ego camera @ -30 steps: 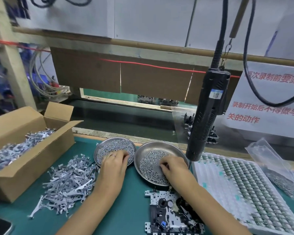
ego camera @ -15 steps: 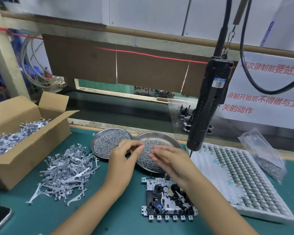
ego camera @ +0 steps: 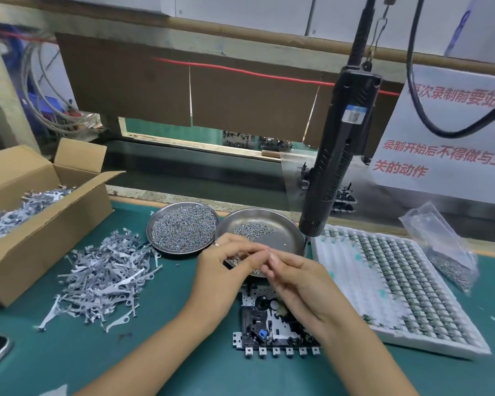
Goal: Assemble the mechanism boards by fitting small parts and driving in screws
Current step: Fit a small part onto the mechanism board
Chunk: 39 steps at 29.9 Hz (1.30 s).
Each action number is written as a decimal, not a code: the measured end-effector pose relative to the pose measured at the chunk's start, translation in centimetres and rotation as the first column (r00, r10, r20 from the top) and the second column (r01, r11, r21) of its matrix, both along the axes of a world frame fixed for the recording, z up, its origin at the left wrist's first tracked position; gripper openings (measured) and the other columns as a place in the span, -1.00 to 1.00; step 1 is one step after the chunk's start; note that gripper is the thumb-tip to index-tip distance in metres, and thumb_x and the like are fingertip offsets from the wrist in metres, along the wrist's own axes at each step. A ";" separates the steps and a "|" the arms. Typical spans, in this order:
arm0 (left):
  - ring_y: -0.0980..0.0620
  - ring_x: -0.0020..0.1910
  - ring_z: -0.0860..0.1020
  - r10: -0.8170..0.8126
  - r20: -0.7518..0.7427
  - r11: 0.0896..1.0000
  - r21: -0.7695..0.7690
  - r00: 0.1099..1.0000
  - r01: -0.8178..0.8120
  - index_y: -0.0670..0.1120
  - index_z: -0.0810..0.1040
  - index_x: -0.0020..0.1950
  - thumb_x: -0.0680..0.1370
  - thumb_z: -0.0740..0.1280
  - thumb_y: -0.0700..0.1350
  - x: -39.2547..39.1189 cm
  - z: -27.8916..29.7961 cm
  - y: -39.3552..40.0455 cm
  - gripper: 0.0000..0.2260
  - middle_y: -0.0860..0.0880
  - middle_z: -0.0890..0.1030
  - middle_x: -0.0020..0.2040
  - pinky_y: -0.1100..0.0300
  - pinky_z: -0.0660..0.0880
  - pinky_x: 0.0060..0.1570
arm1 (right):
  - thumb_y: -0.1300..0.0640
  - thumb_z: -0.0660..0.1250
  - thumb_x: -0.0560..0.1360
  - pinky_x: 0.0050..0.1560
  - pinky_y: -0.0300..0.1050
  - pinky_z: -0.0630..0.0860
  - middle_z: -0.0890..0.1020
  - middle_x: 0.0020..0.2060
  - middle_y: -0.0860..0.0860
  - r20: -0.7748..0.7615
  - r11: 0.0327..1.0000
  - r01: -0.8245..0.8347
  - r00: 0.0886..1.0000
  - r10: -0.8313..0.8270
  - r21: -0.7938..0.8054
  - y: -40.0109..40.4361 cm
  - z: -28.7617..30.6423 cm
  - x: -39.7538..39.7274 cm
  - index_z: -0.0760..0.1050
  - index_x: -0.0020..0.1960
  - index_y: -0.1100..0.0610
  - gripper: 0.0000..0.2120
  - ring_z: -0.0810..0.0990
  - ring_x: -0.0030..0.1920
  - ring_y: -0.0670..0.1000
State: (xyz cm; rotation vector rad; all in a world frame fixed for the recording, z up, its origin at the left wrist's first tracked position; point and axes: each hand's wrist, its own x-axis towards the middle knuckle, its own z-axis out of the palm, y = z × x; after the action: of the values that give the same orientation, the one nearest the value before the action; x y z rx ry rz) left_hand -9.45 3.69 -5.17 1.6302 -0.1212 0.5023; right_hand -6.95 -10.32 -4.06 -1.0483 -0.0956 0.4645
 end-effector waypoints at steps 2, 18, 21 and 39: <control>0.13 -0.14 0.56 0.015 0.019 1.000 0.023 1.000 -0.016 0.07 0.71 -0.18 0.37 0.47 -0.17 -0.1 0.0 -0.2 -0.87 0.10 0.59 -0.18 0.35 0.46 -0.06 | 0.30 0.37 0.35 -0.09 -0.31 0.57 0.67 -0.02 0.24 -0.005 1.000 0.003 1.000 -0.003 0.005 -0.2 -0.2 -0.2 0.63 0.02 0.35 -0.74 0.64 -0.15 -0.06; -0.03 -0.15 0.56 0.098 0.250 0.919 0.350 0.963 -0.184 -0.09 0.70 -0.07 0.40 0.49 -0.26 -0.5 0.4 0.0 -0.86 0.05 0.63 -0.21 0.29 0.45 -0.07 | 0.23 0.34 0.50 -0.05 -0.23 0.54 0.67 -0.22 0.10 0.302 0.947 0.122 0.953 -0.028 -0.297 -0.8 -0.2 -0.6 0.66 -0.02 0.20 -0.86 0.58 -0.21 -0.07; -0.04 -0.16 0.55 0.092 0.275 0.910 0.366 0.957 -0.193 -0.08 0.70 -0.05 0.41 0.48 -0.26 -0.4 0.2 0.0 -0.85 0.07 0.63 -0.21 0.25 0.45 -0.08 | 0.21 0.34 0.49 -0.06 -0.23 0.54 0.66 -0.24 0.07 0.310 0.947 0.116 0.950 -0.018 -0.299 -0.8 -0.1 -0.6 0.66 -0.01 0.21 -0.85 0.58 -0.22 -0.07; 0.05 -0.08 0.55 -0.047 0.137 0.955 0.296 0.989 0.005 0.05 0.66 0.00 0.46 0.43 -0.24 0.0 -0.3 0.8 -0.78 0.10 0.62 -0.16 0.23 0.50 -0.05 | 0.23 0.34 0.52 -0.08 -0.18 0.57 0.64 -0.35 -0.04 0.510 0.874 0.229 0.860 0.025 -0.429 -1.2 0.2 -0.5 0.67 -0.07 0.13 -0.87 0.56 -0.27 -0.12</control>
State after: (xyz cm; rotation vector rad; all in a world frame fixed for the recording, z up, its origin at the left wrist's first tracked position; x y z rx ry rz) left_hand -9.42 4.48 -5.50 1.8805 -0.3379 0.6025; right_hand -7.45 -11.48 -3.83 -1.6453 -0.4035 0.0938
